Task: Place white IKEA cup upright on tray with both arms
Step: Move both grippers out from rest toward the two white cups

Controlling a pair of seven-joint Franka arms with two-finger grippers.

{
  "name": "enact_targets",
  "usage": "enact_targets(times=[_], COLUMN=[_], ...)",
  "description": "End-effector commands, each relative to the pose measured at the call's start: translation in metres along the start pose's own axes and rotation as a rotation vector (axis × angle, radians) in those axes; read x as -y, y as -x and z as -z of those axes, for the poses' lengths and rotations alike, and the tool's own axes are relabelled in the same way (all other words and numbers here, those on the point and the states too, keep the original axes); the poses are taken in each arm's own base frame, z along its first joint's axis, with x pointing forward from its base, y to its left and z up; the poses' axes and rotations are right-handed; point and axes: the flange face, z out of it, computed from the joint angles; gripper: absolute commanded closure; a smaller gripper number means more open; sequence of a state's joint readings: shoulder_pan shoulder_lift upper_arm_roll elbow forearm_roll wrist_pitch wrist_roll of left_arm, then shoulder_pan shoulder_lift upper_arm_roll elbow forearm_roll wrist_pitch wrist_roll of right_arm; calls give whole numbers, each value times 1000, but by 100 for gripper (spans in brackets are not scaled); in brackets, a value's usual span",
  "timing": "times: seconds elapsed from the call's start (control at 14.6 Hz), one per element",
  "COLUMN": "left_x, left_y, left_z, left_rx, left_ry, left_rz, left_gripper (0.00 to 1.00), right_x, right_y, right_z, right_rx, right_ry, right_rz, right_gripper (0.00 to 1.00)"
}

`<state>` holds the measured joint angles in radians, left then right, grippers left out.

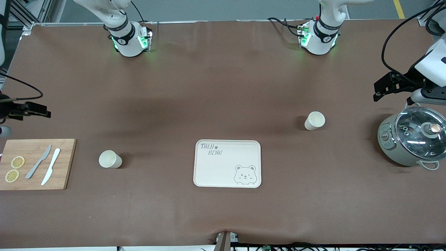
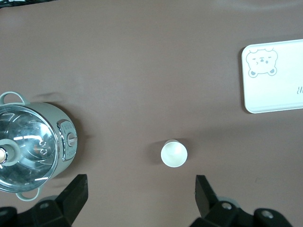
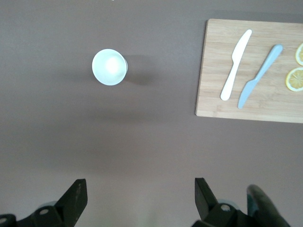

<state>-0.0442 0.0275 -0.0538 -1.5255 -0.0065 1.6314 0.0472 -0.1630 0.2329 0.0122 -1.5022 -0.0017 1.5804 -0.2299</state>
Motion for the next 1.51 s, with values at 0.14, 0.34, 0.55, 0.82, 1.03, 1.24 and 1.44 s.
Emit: enact_targets(times=[0.14,0.34,0.55,0.82,1.03,1.24,1.44], left_x=[-1,-8,-9,-10,-12,-15,-16], left_y=[0,1,8,23,54,84,99], left_z=[5,-9,-17,-39,-72,-113,-146], left_rx=[-9,22,44,96,77,51,74], left_ry=[20,25,26,25,18,9,8], left_rz=[-16,-14,-12,-17,-18,-21,-25], left_gripper=[0,0,0,0,0,0,0], right_x=[2,1,2,0,1,19,34], right_y=[1,0,0,0,-1,-18,-38], right_z=[-8,-9,-10,-12,-17,-31,-60], right_rx=[-12,-10,-7,-5,-3,-41,-50], right_ry=[-16,-17,-18,-20,-20,-8,-2], right_rz=[12,11,12,8,11,43,72], right_gripper=[0,0,0,0,0,0,0])
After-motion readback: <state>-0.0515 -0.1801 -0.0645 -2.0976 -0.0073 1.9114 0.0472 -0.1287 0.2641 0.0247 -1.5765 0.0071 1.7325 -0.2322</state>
